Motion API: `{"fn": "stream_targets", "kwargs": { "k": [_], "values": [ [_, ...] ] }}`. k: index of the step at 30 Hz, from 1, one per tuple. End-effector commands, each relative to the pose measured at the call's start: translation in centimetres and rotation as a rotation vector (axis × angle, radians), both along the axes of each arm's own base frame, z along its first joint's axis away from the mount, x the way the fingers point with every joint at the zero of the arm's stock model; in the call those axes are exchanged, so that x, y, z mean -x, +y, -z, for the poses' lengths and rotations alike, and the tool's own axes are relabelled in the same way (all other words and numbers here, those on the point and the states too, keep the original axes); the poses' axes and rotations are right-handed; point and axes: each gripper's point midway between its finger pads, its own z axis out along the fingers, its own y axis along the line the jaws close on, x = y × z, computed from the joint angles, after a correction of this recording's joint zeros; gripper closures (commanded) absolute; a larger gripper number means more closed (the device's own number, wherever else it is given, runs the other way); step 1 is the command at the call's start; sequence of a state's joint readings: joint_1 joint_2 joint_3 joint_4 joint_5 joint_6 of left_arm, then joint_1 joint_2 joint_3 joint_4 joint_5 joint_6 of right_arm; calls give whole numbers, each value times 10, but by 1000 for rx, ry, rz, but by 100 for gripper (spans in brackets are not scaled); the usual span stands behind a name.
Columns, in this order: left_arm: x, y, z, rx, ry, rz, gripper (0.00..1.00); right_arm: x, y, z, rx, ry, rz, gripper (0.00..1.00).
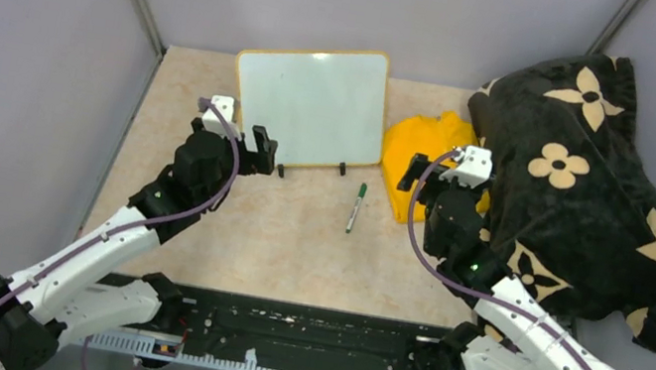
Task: Write a sentence on the whiteboard
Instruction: Move the whiteboard to the center of the board.
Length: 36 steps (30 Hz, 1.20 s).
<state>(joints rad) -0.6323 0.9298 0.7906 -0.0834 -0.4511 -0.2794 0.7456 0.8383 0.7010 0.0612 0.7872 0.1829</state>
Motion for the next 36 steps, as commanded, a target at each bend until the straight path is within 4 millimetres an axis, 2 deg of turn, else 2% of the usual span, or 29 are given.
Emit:
{"fn": "stream_targets", "kwargs": {
  "k": [1,5,8,13,14,17,21,25,31,36],
  "values": [
    [5,-1,-16,-13,-58,38,1,-1,-3,-25,-44,-75,15,3],
    [7,0,-16,-23,-79,48,1,-1,-6,-29,-36,-75,30,3],
    [9,2,-20,-32,-103,59,1,3,4,-35,-13,-82,-56,4],
    [14,-5,-41,-18,-152,111,1,15,25,-49,-20,-124,-224,7],
    [12,-5,-47,0,-176,109,1,16,29,-49,-21,-120,-243,7],
    [10,-6,-46,-2,-202,109,1,11,34,-45,-33,-82,-241,8],
    [10,-12,-30,-36,-167,144,1,5,50,-29,-20,10,-278,9],
    [15,-16,-16,-34,-135,173,1,-3,64,-2,-32,116,-278,12],
    [20,-13,-19,-24,-160,181,1,-16,92,42,-65,237,-308,19],
    [23,-10,-23,-17,-173,178,1,-38,101,67,-129,306,-299,23]
  ]
}}
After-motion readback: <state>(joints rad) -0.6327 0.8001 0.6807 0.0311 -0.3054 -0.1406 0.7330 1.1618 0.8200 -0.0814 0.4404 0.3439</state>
